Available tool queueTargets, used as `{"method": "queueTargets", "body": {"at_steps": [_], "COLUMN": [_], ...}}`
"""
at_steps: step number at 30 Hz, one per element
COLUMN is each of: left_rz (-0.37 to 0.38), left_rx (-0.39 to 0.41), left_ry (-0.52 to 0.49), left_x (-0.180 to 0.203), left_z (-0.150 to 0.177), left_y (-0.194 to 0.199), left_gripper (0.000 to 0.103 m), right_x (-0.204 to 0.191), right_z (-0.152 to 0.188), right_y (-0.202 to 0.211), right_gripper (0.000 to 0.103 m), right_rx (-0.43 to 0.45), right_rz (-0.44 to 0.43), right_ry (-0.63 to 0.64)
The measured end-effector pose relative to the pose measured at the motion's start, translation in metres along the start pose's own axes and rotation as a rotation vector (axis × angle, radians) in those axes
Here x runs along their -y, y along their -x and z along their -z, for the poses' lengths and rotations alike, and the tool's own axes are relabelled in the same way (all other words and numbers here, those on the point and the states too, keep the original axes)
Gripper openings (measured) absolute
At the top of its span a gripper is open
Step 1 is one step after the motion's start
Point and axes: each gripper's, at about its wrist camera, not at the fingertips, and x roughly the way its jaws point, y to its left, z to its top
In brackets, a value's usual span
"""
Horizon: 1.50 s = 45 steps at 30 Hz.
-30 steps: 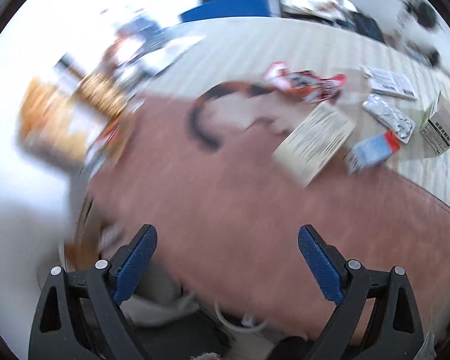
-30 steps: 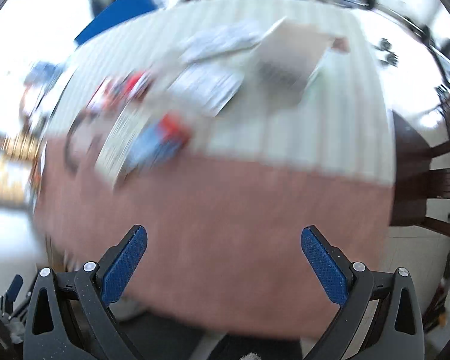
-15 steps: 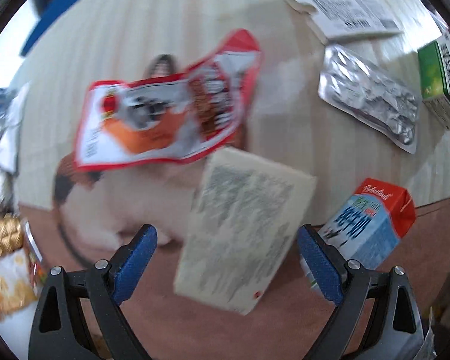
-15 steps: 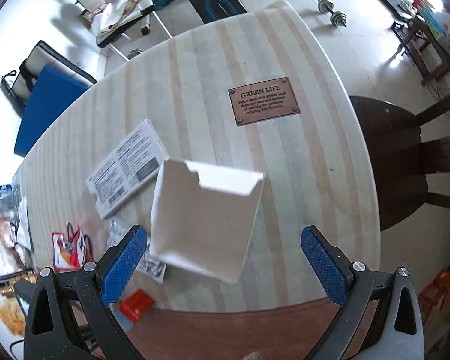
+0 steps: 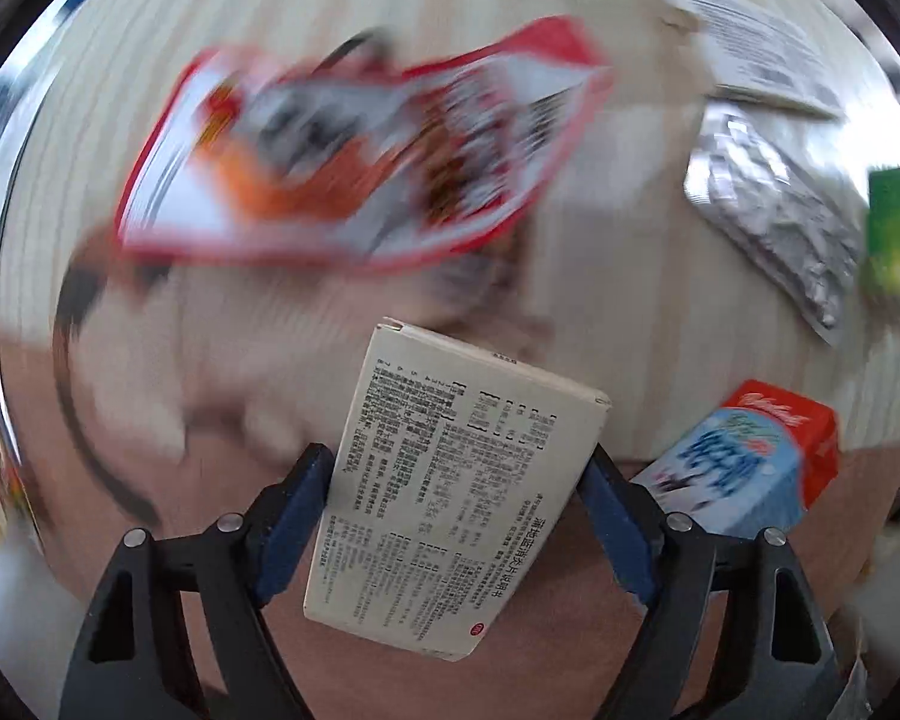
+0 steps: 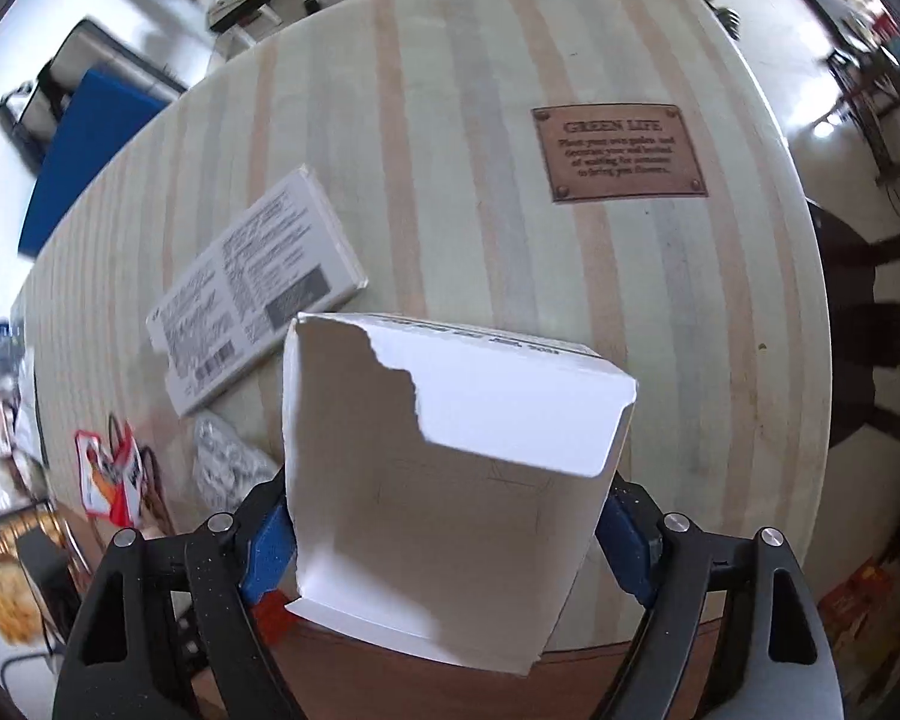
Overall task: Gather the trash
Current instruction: 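Grasp the beige medicine box with the left tool while the right tool grasps the torn white box, then carry both boxes to the bin and open both tools to drop them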
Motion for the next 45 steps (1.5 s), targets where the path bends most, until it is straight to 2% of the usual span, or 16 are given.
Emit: {"method": "queueTargets", "body": {"at_steps": [4,7,9,11,13,16,18,21,24,27,31,38,40,43,45], "left_rz": [0.081,0.106,0.117,0.068,0.045,0.059,0.055,0.04,0.031,0.02,0.019,0.05,0.066,0.095,0.113], "left_rx": [-0.037,-0.017,-0.002,0.013,0.028,0.025,0.042,0.066,0.081,0.11,0.178,0.291,0.319,0.362,0.375], "left_ry": [0.332,0.429,0.397,0.282,0.23,0.231,0.234,0.24,0.258,0.284,0.329,0.407,0.432,0.484,0.517], "left_x": [-0.037,-0.048,-0.044,-0.031,-0.022,-0.025,-0.026,-0.014,-0.011,-0.021,-0.024,-0.033,-0.037,-0.054,-0.065], "left_z": [0.044,0.075,0.083,0.084,0.08,0.077,0.082,0.104,0.119,0.133,0.169,0.243,0.262,0.313,0.341], "left_y": [-0.007,-0.011,-0.012,-0.011,-0.009,-0.008,-0.006,-0.003,-0.002,0.008,0.028,0.07,0.082,0.09,0.089], "left_gripper": [0.081,0.081,0.083,0.084,0.084,0.083,0.073,0.073,0.072,0.072,0.072,0.072,0.072,0.072,0.072], "right_x": [-0.02,-0.029,-0.035,-0.039,-0.041,-0.049,-0.059,-0.069,-0.067,-0.061,-0.07,-0.098,-0.111,-0.12,-0.132], "right_z": [0.038,0.071,0.087,0.095,0.099,0.105,0.109,0.11,0.114,0.13,0.162,0.237,0.269,0.307,0.348], "right_y": [-0.008,-0.015,-0.023,-0.031,-0.037,-0.043,-0.048,-0.05,-0.046,-0.035,-0.02,0.016,0.024,0.044,0.05], "right_gripper": [0.085,0.085,0.085,0.088,0.088,0.089,0.089,0.088,0.08,0.078,0.078,0.078,0.078,0.078,0.078], "right_rx": [-0.086,-0.132,-0.145,-0.157,-0.156,-0.148,-0.138,-0.12,-0.097,-0.091,-0.056,-0.009,-0.001,0.003,0.008], "right_rz": [0.032,0.078,0.11,0.122,0.134,0.147,0.151,0.14,0.127,0.118,0.111,0.016,-0.009,-0.046,-0.077], "right_ry": [0.186,0.293,0.332,0.331,0.325,0.33,0.334,0.314,0.318,0.338,0.384,0.477,0.524,0.576,0.618]}}
